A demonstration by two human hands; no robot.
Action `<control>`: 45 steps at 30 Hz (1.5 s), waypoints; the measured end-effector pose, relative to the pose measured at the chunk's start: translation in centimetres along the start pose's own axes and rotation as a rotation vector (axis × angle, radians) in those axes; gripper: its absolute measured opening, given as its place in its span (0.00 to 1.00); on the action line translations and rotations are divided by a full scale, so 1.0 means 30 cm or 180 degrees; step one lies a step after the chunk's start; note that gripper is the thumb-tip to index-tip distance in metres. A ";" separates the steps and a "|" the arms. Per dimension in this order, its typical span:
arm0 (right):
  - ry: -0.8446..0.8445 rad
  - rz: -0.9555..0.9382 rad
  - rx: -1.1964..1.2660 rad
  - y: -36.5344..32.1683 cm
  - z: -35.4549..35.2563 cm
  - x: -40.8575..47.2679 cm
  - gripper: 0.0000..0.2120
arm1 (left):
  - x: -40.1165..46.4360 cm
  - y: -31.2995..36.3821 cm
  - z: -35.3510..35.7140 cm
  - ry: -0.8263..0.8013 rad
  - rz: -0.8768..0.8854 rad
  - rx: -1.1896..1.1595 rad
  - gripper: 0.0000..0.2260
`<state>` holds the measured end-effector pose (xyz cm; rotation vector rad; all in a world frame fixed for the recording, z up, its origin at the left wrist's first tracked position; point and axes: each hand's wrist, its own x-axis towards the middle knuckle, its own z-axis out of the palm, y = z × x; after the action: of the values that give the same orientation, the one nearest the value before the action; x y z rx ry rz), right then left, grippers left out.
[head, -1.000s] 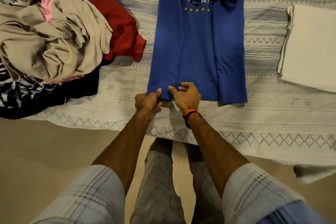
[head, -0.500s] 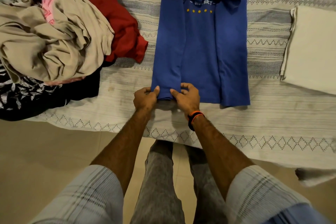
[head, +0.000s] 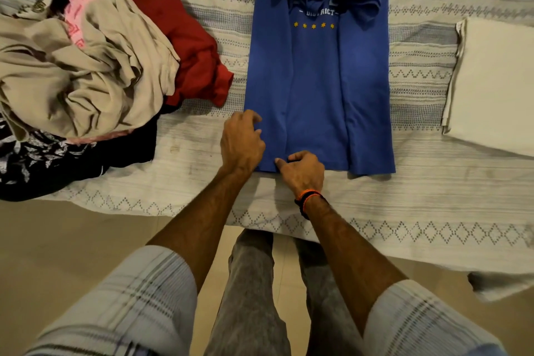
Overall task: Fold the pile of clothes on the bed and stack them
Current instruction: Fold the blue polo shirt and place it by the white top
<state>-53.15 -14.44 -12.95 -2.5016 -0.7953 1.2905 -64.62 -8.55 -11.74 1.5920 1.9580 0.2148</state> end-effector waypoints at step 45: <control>-0.0109 -0.0215 0.0262 0.078 -0.206 0.038 0.08 | -0.044 0.115 0.087 -0.0822 0.0337 0.0586 0.30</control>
<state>-46.80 -15.43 -11.05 -2.3742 -0.8101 1.3193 -60.19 -9.49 -11.75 1.7463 1.7371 -0.1282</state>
